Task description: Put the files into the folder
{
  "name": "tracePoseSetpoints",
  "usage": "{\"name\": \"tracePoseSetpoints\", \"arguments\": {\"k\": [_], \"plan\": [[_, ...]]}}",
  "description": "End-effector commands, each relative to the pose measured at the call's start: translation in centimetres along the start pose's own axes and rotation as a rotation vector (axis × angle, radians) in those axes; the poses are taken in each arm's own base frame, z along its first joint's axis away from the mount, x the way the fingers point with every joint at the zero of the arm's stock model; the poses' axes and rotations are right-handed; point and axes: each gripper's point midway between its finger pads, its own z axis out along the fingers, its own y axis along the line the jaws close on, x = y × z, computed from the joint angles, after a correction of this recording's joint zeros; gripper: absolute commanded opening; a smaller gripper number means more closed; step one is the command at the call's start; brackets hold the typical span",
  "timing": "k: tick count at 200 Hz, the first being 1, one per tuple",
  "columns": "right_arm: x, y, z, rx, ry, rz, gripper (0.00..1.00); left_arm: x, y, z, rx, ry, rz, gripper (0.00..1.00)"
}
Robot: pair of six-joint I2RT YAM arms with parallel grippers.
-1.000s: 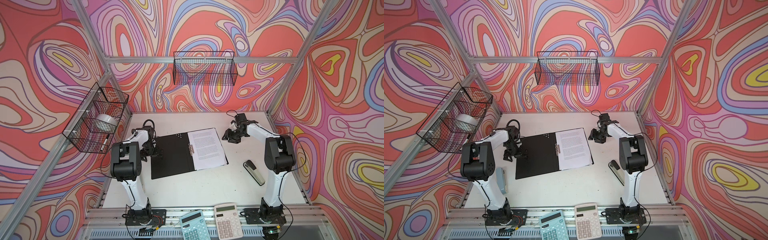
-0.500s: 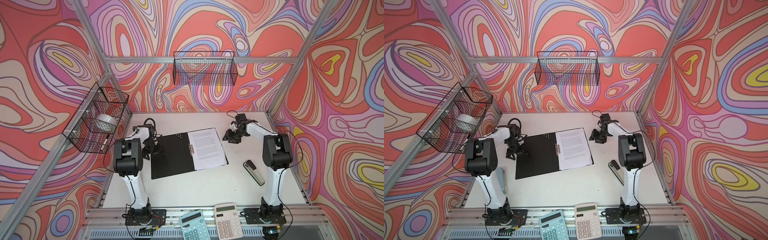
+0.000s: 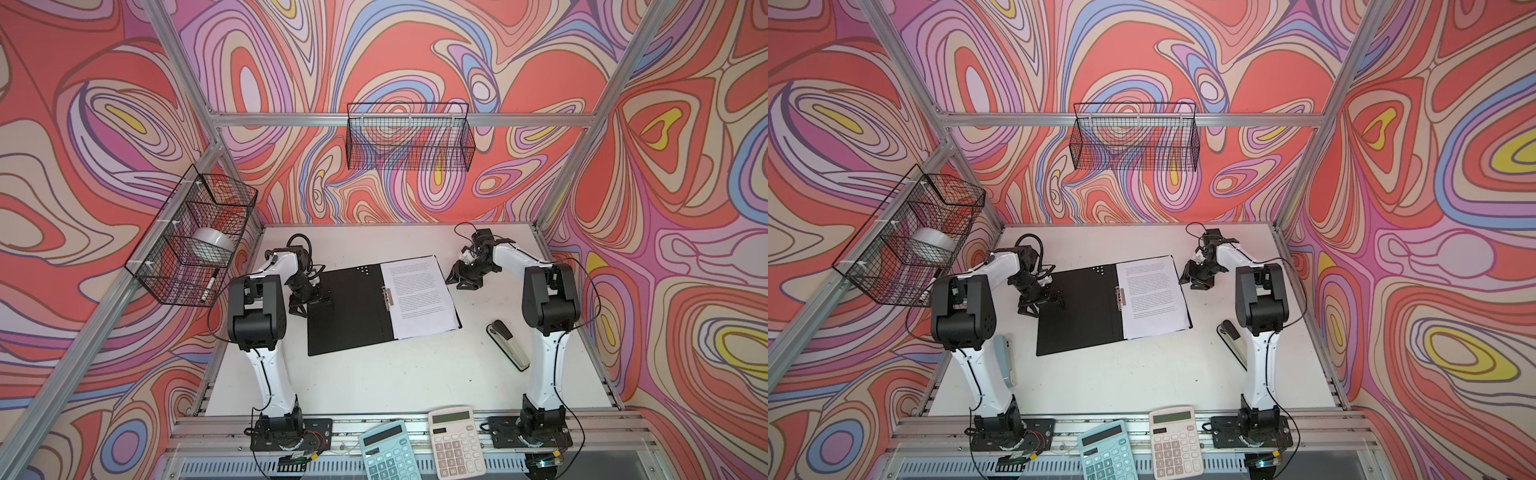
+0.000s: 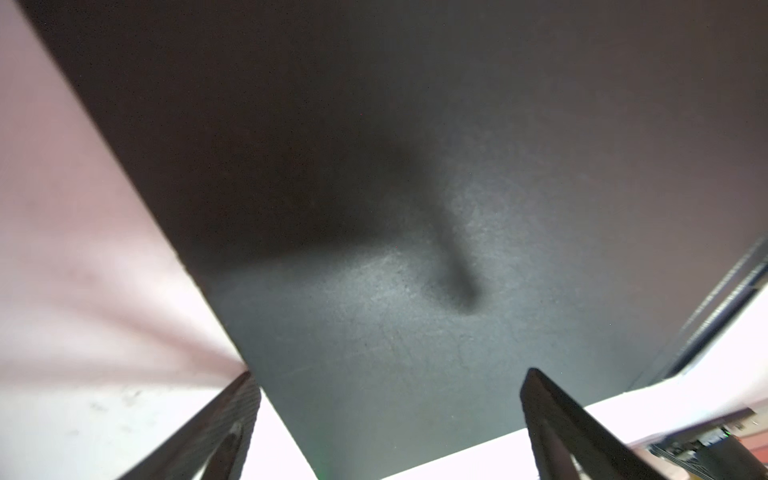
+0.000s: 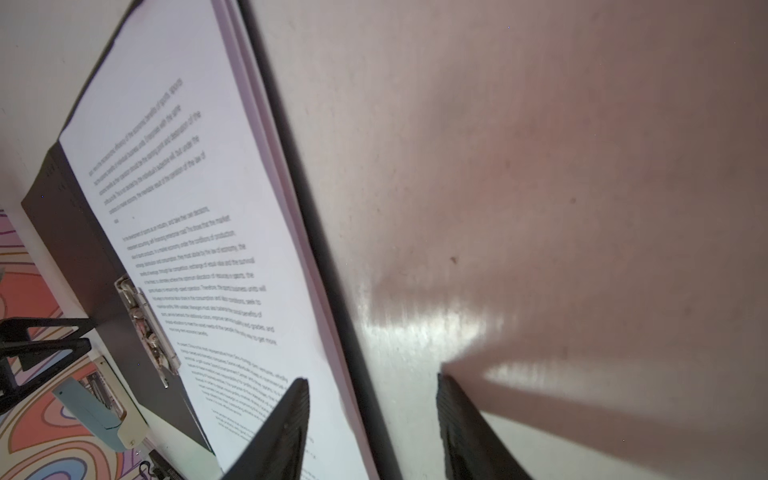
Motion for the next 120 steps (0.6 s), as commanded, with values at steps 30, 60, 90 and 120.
{"name": "tracePoseSetpoints", "arguments": {"k": [30, 60, 90, 120], "plan": [[1.8, -1.0, 0.5, 0.018, 0.081, 0.026, 0.53, -1.3, -2.0, 1.0, 0.133, 0.005, 0.048, 0.97], [2.7, -1.1, 0.1, 0.036, 0.101, 0.024, 0.54, -1.7, -2.3, 0.9, 0.147, -0.004, 0.054, 0.96], [3.5, -1.9, 0.2, 0.073, 0.133, 0.031, 0.54, -1.8, -2.8, 0.7, 0.172, -0.01, 0.062, 0.96], [3.5, -2.1, 0.6, 0.07, 0.139, 0.026, 0.54, -1.9, -3.9, 0.2, 0.23, -0.013, 0.068, 0.94]]}}
